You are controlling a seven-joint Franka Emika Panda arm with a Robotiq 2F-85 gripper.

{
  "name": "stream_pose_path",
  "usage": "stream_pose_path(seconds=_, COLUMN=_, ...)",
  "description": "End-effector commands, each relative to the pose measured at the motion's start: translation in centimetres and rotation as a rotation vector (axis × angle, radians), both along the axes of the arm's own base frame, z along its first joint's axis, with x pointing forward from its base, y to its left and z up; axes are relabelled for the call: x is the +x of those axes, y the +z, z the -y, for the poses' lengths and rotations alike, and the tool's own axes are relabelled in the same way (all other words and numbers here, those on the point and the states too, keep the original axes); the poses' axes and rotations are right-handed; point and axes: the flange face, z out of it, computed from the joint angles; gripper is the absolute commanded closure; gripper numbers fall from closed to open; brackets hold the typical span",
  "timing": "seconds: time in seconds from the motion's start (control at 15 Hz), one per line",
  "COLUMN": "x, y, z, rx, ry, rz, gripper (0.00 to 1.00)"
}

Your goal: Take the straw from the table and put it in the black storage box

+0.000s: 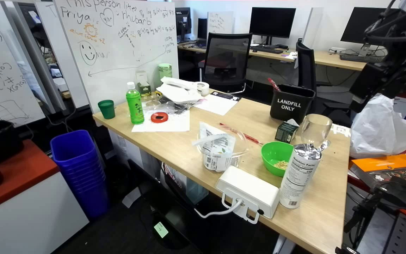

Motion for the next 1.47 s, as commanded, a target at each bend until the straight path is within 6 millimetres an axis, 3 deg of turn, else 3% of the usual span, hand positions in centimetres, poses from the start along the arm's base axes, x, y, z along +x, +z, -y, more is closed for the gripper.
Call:
stream_pose_path(seconds=0.0, x=0.0, y=0.1, z=0.0, rx=0.000, ry=0.000, rz=-0.001, gripper=0.00)
stream_pose_path(seconds=0.4, x=0.8, y=0.2, z=-0.2, rx=0.028, ry=0.009, rz=-0.023, gripper=0.00)
stream_pose_path(seconds=0.73, x=2.8, y=0.0, z=0.3, rx=0.040, ry=-0.016, rz=-0.020, gripper=0.00)
stream_pose_path(seconds=1.4, x=11.6, y=-1.3, z=2.9, rx=0.025, ry=-0.005, rz=0.018, gripper=0.00)
